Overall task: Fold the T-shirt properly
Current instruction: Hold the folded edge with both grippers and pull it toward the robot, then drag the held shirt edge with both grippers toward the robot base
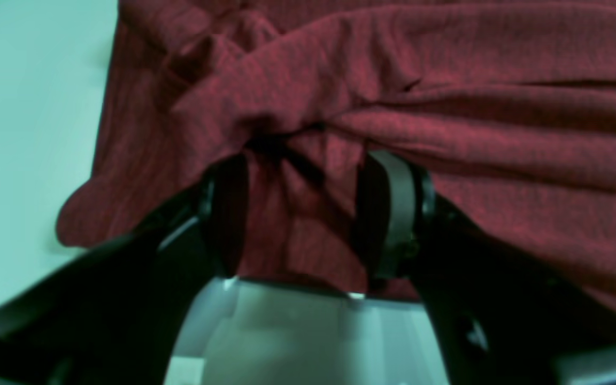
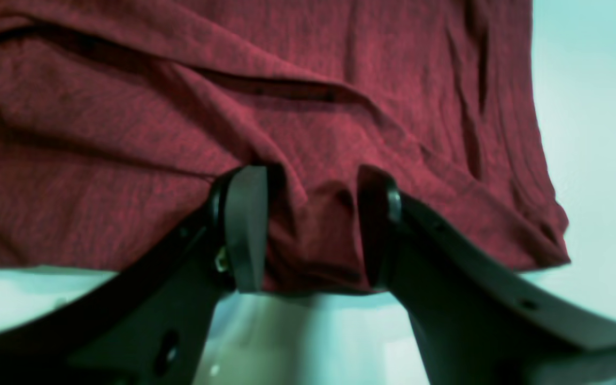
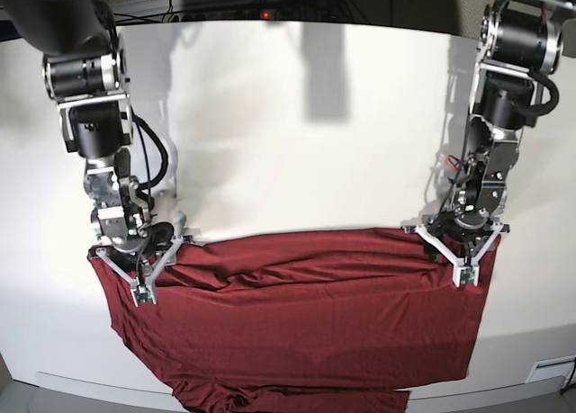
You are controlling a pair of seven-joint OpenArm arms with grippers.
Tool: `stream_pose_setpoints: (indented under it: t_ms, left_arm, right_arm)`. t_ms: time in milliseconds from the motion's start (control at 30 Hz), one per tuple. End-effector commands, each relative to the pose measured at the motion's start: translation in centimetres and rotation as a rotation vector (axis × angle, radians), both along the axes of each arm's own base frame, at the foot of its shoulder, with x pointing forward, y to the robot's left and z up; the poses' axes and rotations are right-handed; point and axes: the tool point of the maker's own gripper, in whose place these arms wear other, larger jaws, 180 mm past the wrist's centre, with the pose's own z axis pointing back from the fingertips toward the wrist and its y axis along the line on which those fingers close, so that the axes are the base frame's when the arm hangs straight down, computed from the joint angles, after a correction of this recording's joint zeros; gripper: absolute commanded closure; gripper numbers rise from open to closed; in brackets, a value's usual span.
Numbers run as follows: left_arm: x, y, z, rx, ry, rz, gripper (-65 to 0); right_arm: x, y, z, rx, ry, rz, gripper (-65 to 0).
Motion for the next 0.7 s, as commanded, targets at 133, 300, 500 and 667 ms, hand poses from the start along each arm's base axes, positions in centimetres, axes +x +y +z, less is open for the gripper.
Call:
stream_pose_setpoints:
  t_ms: [133, 300, 500, 667]
  left_arm:
    - [-2.9, 0.9, -2.8, 0.029, 0.181, 0.006, -33.2]
    - [-4.0, 1.4, -3.4, 0.035, 0.248, -0.01, -33.0]
    - [-6.2, 3.6, -3.4, 0.037, 0.24, -0.007, -33.0]
    - [-9.4, 4.5, -3.5, 0.064, 0.238, -0.036, -33.0]
  right_arm:
    - [-1.0, 0.2, 0.4, -0.017, 0.001, 0.019, -27.6]
    - [-3.2, 1.3, -0.3, -0.004, 0.014, 0.039, -27.6]
    - [-5.5, 1.1, -0.6, 0.002, 0.033, 0.046, -27.6]
    - [-8.4, 0.7, -2.2, 0.002, 0.087, 0.046, -27.6]
